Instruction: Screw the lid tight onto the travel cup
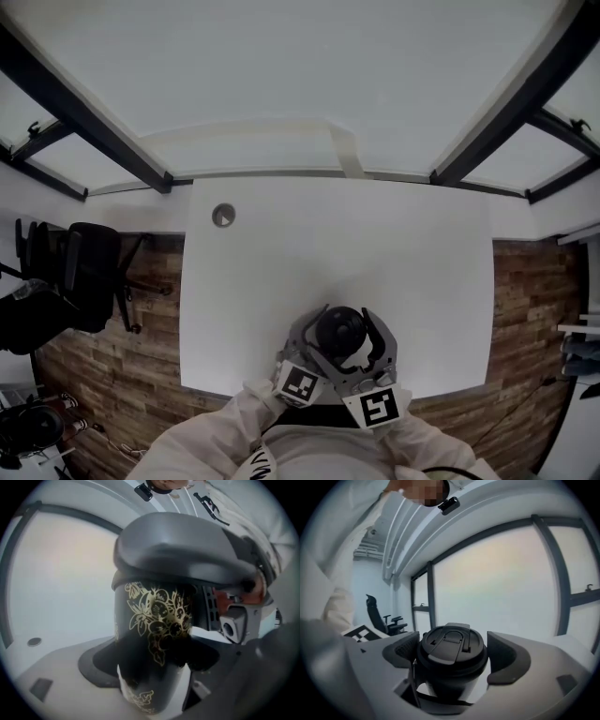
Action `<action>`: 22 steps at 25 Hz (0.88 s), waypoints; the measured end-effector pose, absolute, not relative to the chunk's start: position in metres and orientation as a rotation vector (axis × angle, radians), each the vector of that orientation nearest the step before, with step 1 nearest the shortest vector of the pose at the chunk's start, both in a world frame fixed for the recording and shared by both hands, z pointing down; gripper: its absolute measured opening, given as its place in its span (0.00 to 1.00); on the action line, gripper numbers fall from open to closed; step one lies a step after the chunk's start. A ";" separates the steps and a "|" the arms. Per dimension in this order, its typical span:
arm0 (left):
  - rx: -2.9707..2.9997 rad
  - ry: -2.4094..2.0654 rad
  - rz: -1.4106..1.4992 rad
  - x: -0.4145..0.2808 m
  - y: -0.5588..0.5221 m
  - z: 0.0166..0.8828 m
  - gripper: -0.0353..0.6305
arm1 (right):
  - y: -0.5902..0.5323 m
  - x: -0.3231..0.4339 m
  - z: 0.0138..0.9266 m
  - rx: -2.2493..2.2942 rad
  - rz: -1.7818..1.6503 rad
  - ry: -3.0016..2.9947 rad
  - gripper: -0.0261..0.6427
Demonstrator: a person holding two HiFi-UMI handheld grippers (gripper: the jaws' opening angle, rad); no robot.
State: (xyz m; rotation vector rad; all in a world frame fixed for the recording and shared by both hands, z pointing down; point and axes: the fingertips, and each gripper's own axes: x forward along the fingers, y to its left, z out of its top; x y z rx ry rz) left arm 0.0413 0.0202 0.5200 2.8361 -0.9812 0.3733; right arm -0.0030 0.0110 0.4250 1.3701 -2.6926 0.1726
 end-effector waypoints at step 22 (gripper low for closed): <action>2.898 -0.812 0.377 0.048 0.022 0.521 0.66 | 0.018 -0.003 0.436 1.036 0.156 -2.710 0.68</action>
